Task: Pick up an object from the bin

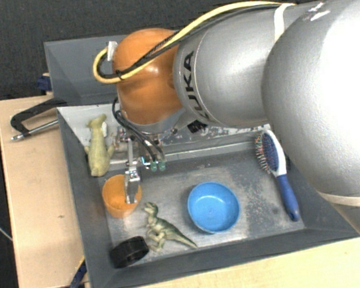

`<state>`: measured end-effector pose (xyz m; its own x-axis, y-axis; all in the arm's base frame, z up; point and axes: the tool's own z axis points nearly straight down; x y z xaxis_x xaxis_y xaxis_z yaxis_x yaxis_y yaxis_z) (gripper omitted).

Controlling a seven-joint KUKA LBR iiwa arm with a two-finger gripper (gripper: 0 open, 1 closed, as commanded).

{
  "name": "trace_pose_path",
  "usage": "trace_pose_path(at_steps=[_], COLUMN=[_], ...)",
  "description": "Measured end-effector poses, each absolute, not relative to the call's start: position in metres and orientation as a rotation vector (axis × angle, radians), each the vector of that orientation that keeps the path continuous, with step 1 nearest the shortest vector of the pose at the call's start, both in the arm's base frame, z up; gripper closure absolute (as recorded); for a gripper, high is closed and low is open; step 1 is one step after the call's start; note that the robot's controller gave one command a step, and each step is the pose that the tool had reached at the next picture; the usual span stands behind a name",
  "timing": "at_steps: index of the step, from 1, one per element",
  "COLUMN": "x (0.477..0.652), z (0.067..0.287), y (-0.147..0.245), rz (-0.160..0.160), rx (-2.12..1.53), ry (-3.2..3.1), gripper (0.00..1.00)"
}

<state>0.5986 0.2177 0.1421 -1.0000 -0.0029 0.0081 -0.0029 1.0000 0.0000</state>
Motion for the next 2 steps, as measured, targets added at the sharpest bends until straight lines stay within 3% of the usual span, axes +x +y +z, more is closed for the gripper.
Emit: trace_pose_path(at_steps=[1, 2], x=[0.601, 0.582], z=[0.147, 0.118], y=[0.217, 0.193], rz=[-0.003, -0.009], rx=[-0.001, -0.639], ry=[-3.142, -3.083], gripper=[1.00, 1.00])
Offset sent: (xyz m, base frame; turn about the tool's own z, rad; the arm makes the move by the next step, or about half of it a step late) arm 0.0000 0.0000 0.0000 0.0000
